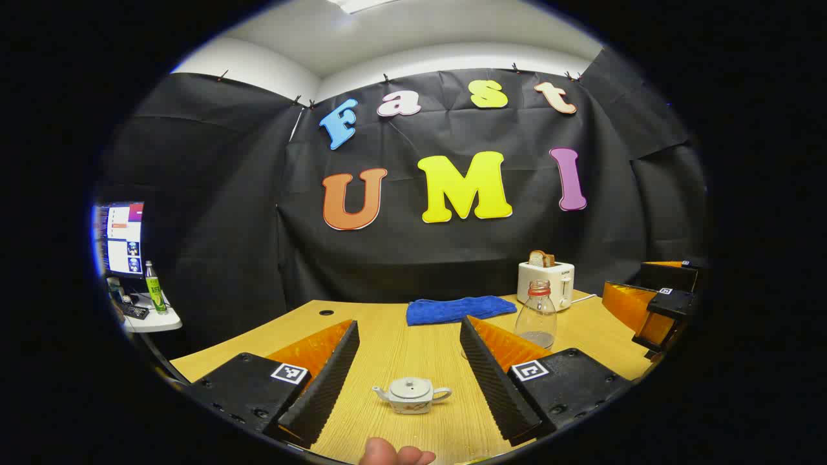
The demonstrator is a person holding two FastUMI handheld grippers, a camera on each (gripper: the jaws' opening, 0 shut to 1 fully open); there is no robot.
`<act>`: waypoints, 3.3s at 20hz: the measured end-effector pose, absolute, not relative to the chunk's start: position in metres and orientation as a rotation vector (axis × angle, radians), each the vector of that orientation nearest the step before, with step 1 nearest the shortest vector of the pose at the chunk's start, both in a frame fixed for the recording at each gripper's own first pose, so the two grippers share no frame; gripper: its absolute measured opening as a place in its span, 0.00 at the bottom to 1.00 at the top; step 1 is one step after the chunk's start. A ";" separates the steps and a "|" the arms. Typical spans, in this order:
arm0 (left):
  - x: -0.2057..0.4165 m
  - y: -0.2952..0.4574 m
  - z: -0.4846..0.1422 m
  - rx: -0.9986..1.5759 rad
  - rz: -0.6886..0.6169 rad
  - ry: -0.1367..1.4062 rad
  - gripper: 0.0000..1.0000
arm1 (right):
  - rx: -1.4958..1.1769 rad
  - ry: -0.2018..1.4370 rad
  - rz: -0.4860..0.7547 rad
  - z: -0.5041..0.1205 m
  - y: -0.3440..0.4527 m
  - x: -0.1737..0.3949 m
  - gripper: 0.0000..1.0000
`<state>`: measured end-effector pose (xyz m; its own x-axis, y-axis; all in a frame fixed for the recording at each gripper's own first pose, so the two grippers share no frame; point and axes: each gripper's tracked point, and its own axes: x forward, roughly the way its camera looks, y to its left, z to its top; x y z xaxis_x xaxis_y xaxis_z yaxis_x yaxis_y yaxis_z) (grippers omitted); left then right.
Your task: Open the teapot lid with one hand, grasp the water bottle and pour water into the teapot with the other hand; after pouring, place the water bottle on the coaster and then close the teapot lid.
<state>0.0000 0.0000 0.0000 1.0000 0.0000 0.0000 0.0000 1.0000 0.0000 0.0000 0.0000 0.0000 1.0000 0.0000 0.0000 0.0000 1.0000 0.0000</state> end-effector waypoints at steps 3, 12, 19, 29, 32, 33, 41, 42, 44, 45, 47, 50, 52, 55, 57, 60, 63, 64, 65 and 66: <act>0.001 -0.001 -0.002 0.000 -0.008 0.006 0.99 | 0.001 -0.004 0.000 0.001 0.000 -0.001 0.99; -0.001 0.000 -0.001 0.011 -0.025 0.006 0.98 | 0.013 0.015 0.004 -0.006 0.002 0.001 0.95; -0.001 0.005 -0.007 0.015 -0.016 0.022 0.98 | 0.008 0.010 0.003 -0.006 0.002 0.001 0.95; 0.007 0.003 -0.050 0.036 -0.071 0.118 0.98 | -0.010 0.055 -0.013 -0.030 -0.005 0.004 0.96; 0.011 -0.001 -0.064 0.033 -0.104 0.143 0.98 | -0.022 0.060 -0.027 -0.036 -0.010 0.007 0.99; 0.013 -0.003 -0.067 0.031 -0.110 0.152 0.96 | -0.022 0.065 -0.029 -0.038 -0.011 0.009 0.99; 0.041 -0.006 -0.098 0.015 -0.138 0.238 0.76 | -0.024 0.118 -0.058 -0.062 -0.027 0.024 0.96; 0.045 -0.004 -0.101 0.014 -0.135 0.247 0.72 | -0.025 0.126 -0.064 -0.064 -0.030 0.026 0.96; 0.052 -0.002 -0.109 0.016 -0.124 0.269 0.65 | -0.016 0.140 -0.070 -0.070 -0.035 0.029 0.96; 0.055 -0.001 -0.114 0.022 -0.118 0.280 0.64 | -0.011 0.144 -0.072 -0.071 -0.037 0.030 0.96; 0.058 -0.001 -0.122 0.026 -0.116 0.307 0.58 | -0.010 0.145 -0.078 -0.072 -0.040 0.032 0.96; 0.062 -0.003 -0.128 0.027 -0.119 0.326 0.45 | -0.003 0.152 -0.079 -0.076 -0.042 0.035 0.95; 0.063 -0.005 -0.133 0.029 -0.120 0.341 0.36 | -0.001 0.155 -0.079 -0.078 -0.044 0.035 0.99; 0.065 -0.004 -0.134 0.034 -0.114 0.346 0.28 | 0.005 0.157 -0.071 -0.079 -0.043 0.036 0.99; 0.066 -0.002 -0.133 0.038 -0.106 0.348 0.24 | 0.003 0.158 -0.059 -0.079 -0.040 0.036 0.99; 0.066 -0.004 -0.133 0.024 -0.108 0.354 0.08 | 0.016 0.171 -0.004 -0.082 -0.025 0.033 0.95; 0.067 -0.001 -0.130 0.009 -0.107 0.352 0.06 | 0.036 0.181 0.072 -0.086 -0.003 0.028 0.95; 0.067 -0.002 -0.127 -0.003 -0.111 0.346 0.04 | 0.037 0.183 0.094 -0.087 0.004 0.025 0.96; 0.066 -0.001 -0.124 -0.013 -0.113 0.338 0.04 | 0.034 0.187 0.111 -0.088 0.011 0.025 0.96; 0.065 0.000 -0.119 -0.022 -0.114 0.325 0.03 | 0.033 0.192 0.128 -0.090 0.016 0.024 0.95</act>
